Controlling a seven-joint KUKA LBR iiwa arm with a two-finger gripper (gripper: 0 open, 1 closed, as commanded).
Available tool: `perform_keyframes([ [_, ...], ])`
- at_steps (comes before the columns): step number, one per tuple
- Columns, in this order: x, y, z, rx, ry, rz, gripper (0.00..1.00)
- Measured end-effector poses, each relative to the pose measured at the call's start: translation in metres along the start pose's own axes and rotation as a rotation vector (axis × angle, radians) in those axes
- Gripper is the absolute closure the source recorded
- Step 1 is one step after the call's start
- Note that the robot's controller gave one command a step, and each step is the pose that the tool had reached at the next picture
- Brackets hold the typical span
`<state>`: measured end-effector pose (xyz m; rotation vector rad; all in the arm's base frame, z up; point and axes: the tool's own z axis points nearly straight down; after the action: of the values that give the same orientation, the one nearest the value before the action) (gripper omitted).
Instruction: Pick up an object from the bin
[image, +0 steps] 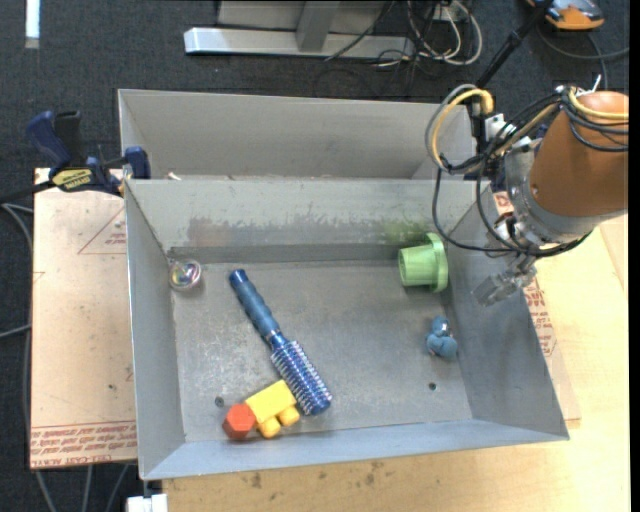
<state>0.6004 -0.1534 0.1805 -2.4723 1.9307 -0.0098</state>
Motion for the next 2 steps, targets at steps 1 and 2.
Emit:
perform_keyframes([
  [1,-0.004,0.001,0.002,-0.006,-0.005,-0.005,0.00],
  [2,-0.042,0.045,0.061,-0.006,-0.014,0.016,0.00],
])
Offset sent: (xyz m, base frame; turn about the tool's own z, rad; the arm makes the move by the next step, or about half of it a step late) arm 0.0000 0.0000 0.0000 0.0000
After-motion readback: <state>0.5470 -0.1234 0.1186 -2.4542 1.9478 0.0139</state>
